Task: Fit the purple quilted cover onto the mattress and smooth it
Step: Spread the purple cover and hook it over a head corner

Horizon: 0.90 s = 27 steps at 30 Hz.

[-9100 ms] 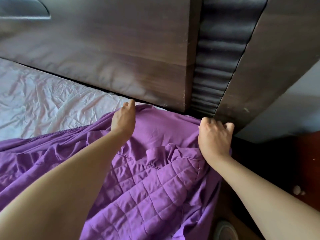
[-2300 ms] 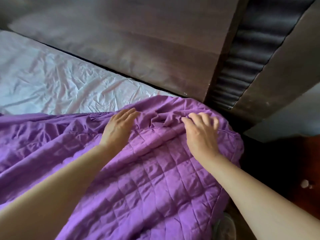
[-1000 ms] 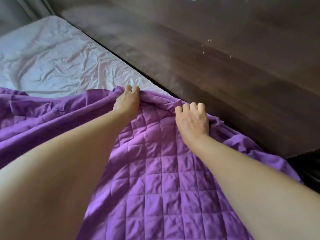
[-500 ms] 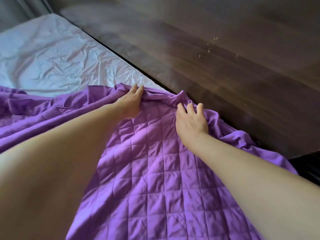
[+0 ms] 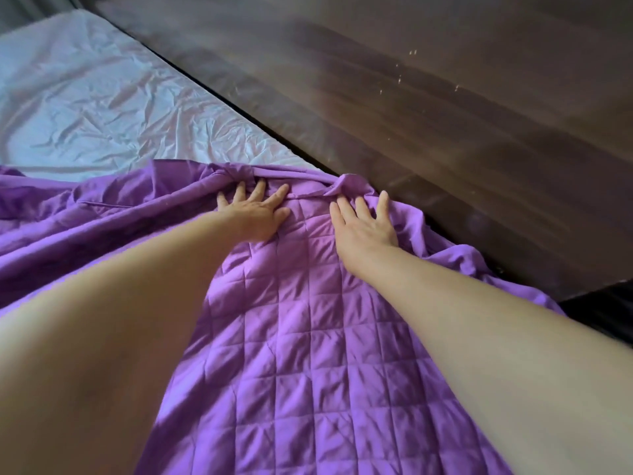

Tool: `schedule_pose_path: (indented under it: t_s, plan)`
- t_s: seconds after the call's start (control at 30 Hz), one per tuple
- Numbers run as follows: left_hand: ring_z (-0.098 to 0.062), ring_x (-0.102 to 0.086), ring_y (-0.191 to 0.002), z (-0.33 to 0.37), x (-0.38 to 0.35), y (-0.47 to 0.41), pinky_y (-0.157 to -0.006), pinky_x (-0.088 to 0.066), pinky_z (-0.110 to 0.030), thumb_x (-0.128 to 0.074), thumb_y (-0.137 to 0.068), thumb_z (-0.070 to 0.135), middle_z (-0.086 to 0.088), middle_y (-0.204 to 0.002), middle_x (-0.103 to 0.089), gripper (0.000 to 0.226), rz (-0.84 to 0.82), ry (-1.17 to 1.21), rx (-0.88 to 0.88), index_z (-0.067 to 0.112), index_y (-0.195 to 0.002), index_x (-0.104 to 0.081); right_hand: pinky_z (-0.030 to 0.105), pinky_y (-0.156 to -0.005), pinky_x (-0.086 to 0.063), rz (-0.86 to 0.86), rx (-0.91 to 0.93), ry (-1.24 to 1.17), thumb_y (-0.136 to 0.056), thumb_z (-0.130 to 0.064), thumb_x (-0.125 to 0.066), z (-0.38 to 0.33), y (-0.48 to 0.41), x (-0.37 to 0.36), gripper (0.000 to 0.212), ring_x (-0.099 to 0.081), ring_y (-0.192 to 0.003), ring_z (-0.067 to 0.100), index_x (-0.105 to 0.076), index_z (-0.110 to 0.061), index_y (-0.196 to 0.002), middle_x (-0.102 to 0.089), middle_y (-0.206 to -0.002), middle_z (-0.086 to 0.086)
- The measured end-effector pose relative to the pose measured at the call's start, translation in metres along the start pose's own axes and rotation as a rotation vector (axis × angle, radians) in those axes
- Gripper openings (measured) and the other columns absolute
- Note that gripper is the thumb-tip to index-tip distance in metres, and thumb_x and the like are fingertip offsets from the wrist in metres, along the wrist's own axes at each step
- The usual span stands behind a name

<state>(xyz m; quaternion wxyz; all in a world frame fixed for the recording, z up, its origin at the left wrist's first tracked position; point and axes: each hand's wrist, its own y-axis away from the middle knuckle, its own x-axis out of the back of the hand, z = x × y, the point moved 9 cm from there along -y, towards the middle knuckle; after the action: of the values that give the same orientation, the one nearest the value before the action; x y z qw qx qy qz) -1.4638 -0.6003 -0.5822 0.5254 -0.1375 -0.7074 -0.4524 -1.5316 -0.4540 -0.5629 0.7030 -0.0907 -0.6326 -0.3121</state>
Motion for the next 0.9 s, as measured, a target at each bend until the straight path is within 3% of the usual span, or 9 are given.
schedule_pose_path:
  t_s: [0.07,0.23,0.3,0.4,0.57,0.67,0.77,0.83,0.9]
  plan:
    - [-0.031,0.006,-0.144,0.002,0.004,0.006,-0.113,-0.002,-0.058,-0.016,-0.096,0.055,0.001,-0.158,0.010,0.055,0.003,0.062,0.006,0.045,-0.145,0.007,0.061,-0.112,0.004,-0.006,-0.013,-0.038,-0.096,-0.013,-0.026,0.001,0.001,0.006,0.058,-0.005,-0.144,0.028,-0.006,-0.013,-0.150,-0.005,-0.159,0.003]
    - [-0.034,0.003,-0.144,0.045,0.002,0.081,-0.113,-0.003,-0.056,-0.012,-0.096,0.051,-0.001,-0.158,0.003,0.055,0.349,-0.034,-0.234,0.039,-0.147,0.003,0.062,-0.110,0.004,0.110,-0.023,-0.114,-0.097,-0.010,-0.028,-0.004,0.063,0.023,0.059,0.002,-0.144,0.035,-0.003,-0.013,-0.150,0.003,-0.159,0.009]
    - [-0.034,0.002,-0.144,0.056,-0.027,0.107,-0.112,-0.003,-0.060,-0.007,-0.093,0.055,0.003,-0.158,0.003,0.055,0.294,-0.074,-0.285,0.043,-0.146,0.003,0.062,-0.110,0.006,0.036,-0.034,-0.113,-0.098,-0.012,-0.027,0.001,0.094,0.004,0.059,0.003,-0.144,0.037,-0.001,-0.014,-0.150,0.005,-0.158,0.010]
    - [-0.032,0.008,-0.144,0.052,-0.057,0.105,-0.111,-0.001,-0.062,-0.016,-0.097,0.052,0.005,-0.158,0.010,0.055,0.107,-0.103,-0.199,0.045,-0.144,0.009,0.060,-0.112,0.005,-0.134,-0.052,-0.162,-0.093,-0.008,-0.037,0.018,0.120,-0.028,0.070,0.006,-0.144,0.036,0.001,-0.020,-0.150,0.009,-0.159,0.003]
    - [-0.035,0.012,-0.143,0.094,-0.035,0.156,-0.111,0.000,-0.061,-0.021,-0.097,0.050,-0.002,-0.158,0.011,0.058,0.225,-0.043,-0.211,0.040,-0.146,0.008,0.060,-0.109,0.014,-0.081,-0.100,-0.284,-0.088,-0.004,-0.043,0.016,0.182,-0.016,0.080,0.018,-0.143,0.034,0.003,-0.028,-0.150,0.019,-0.157,0.001]
    - [-0.040,-0.011,-0.142,0.112,-0.069,0.229,-0.104,-0.018,-0.068,-0.022,-0.092,0.055,-0.005,-0.157,-0.013,0.059,0.258,-0.061,-0.365,0.040,-0.147,-0.008,0.066,-0.104,0.017,-0.114,-0.083,-0.273,-0.097,-0.032,-0.040,0.007,0.244,-0.031,0.069,0.023,-0.141,0.036,0.005,-0.031,-0.149,0.022,-0.156,0.002]
    - [-0.043,-0.042,-0.128,0.108,-0.136,0.296,-0.085,-0.039,-0.071,-0.023,-0.087,0.060,-0.007,-0.144,-0.043,0.059,0.108,-0.104,-0.420,0.037,-0.140,-0.034,0.071,-0.101,0.012,-0.233,-0.116,-0.235,-0.095,-0.053,-0.032,0.027,0.302,-0.071,0.070,0.020,-0.142,0.036,0.006,-0.031,-0.149,0.019,-0.157,0.001]
    - [-0.042,-0.050,-0.121,0.099,-0.174,0.323,-0.076,-0.045,-0.070,-0.026,-0.084,0.060,-0.006,-0.141,-0.048,0.058,-0.015,-0.127,-0.391,0.038,-0.137,-0.036,0.073,-0.104,0.003,-0.322,-0.121,-0.244,-0.095,-0.055,-0.029,0.045,0.327,-0.099,0.068,0.019,-0.142,0.032,0.007,-0.033,-0.149,0.020,-0.157,-0.004]
    - [-0.042,-0.046,-0.125,0.099,-0.189,0.336,-0.079,-0.042,-0.071,-0.031,-0.083,0.056,-0.007,-0.146,-0.041,0.060,-0.033,-0.115,-0.340,0.038,-0.140,-0.030,0.072,-0.105,0.000,-0.359,-0.103,-0.257,-0.096,-0.053,-0.027,0.054,0.339,-0.111,0.066,0.020,-0.143,0.029,0.008,-0.033,-0.149,0.021,-0.156,-0.006]
